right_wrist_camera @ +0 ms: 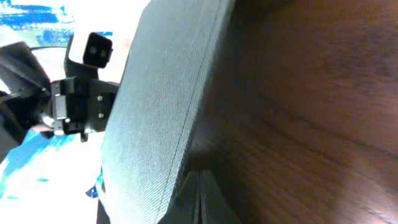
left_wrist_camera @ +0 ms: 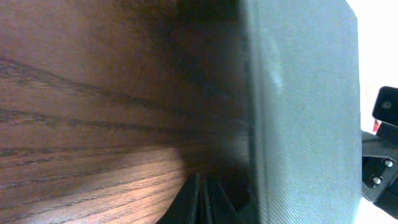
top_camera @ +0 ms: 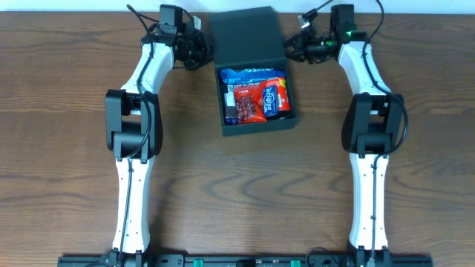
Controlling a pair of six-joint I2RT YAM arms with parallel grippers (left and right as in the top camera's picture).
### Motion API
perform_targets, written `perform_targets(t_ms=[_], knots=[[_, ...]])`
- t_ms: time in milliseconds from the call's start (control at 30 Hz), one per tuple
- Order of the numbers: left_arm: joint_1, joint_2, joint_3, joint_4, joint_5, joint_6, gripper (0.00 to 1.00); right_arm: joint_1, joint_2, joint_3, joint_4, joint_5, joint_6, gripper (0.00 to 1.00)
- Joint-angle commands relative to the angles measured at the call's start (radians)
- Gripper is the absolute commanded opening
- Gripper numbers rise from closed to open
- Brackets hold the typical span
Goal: Pack container
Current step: 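Swing the lid forward with both grippers to close the box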
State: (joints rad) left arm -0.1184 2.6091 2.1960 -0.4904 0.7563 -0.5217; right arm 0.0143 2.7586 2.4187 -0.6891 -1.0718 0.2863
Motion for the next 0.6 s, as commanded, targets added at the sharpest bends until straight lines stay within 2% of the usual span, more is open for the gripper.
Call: perform_targets(t_ms=[0,300,567], knots=[[0.007,0.020,0.026,0.003,0.019,-0.003,0.06,0.006,0.012,0.006,0.006,-0.112,-0.008,0.02],[0.027,0.011,0.037,0.092,0.115,-0.001,0.06,-0.009,0.005,0.010,0.005,-0.147,-0.039,0.02],[0.033,-0.060,0.060,0.095,0.151,0.082,0.06,-0.033,-0.056,0.016,0.005,-0.148,-0.093,0.02]])
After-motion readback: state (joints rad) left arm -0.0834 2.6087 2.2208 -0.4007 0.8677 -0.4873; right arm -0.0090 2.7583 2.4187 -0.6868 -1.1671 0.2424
